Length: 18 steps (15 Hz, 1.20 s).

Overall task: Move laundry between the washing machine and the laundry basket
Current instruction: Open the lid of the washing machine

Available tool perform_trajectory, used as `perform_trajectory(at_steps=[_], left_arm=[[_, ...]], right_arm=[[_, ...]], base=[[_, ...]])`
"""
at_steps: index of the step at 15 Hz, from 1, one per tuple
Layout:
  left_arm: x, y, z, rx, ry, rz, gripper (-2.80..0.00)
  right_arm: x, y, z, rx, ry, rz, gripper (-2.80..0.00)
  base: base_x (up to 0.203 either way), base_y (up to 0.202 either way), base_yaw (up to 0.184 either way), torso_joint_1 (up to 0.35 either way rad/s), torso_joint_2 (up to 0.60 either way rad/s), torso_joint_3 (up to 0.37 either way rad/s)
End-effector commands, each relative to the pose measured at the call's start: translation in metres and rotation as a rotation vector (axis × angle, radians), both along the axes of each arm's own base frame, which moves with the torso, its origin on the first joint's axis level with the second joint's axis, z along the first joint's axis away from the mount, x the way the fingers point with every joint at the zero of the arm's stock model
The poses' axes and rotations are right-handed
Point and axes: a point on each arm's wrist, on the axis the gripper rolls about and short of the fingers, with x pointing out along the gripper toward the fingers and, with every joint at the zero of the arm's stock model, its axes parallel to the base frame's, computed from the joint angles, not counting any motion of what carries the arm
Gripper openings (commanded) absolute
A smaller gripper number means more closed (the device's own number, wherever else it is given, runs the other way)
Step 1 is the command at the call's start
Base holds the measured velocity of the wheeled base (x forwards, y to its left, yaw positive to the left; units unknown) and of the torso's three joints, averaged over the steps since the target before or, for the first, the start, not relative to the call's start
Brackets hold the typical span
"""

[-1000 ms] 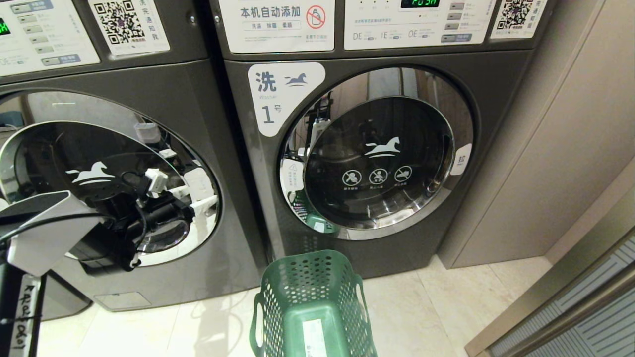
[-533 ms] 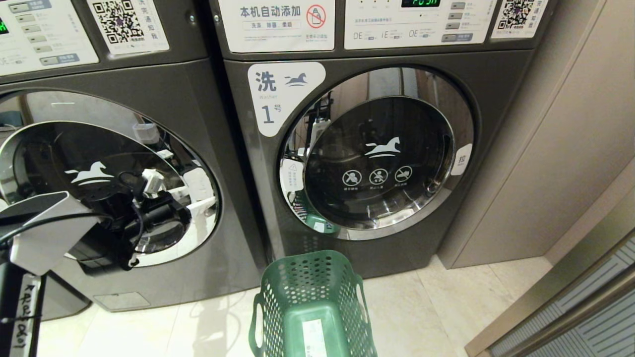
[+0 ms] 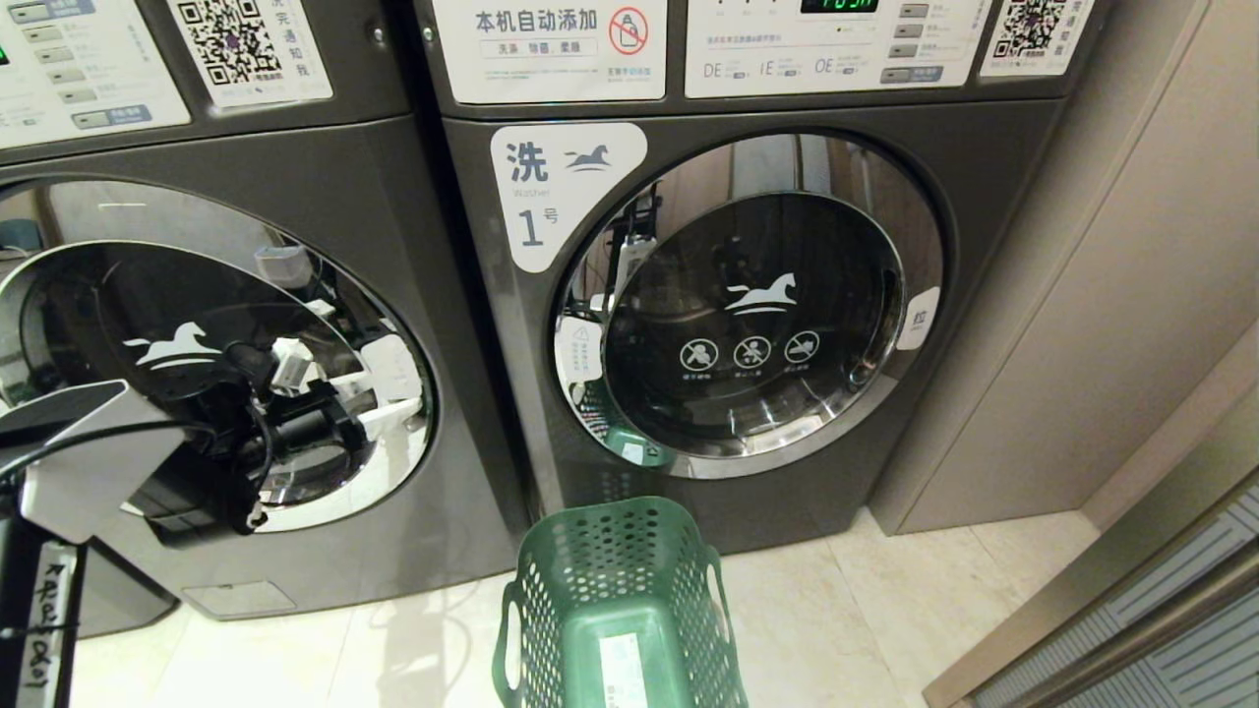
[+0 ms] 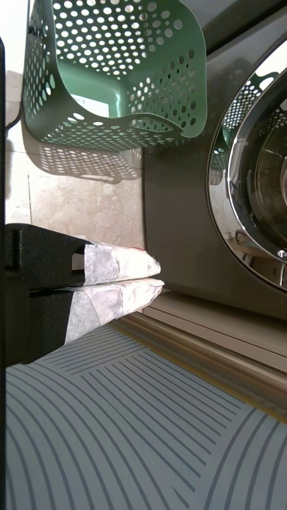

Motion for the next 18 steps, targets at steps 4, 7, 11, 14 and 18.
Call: perform_trajectory(at_steps=[4, 7, 11, 14, 18], left_arm=[[-0.007, -0.002, -0.001, 0.003, -0.003, -0.027, 0.00], [-0.014, -0.003, -0.003, 0.007, -0.019, -0.050, 0.00], [-0.019, 0.000, 0.000, 0.007, -0.021, -0.045, 0.00], [-0.028, 0.004, -0.002, 0.005, -0.010, -0.034, 0.00], [-0.039, 0.006, -0.004, 0.004, 0.004, -0.039, 0.00]], right_arm=[[0.000, 0.000, 0.000, -0.001, 0.000, 0.001, -2.80], [0.000, 0.000, 0.000, -0.001, 0.000, 0.001, -2.80], [0.000, 0.000, 0.000, -0.001, 0.000, 0.001, -2.80], [0.000, 0.000, 0.000, -0.001, 0.000, 0.001, -2.80], [0.000, 0.000, 0.000, -0.001, 0.000, 0.001, -2.80]], base=[[0.000, 0.000, 0.000, 0.000, 0.00, 0.000], [0.000, 0.000, 0.000, 0.000, 0.00, 0.000], [0.000, 0.000, 0.000, 0.000, 0.00, 0.000], [0.000, 0.000, 0.000, 0.000, 0.00, 0.000], [0.000, 0.000, 0.000, 0.000, 0.00, 0.000]])
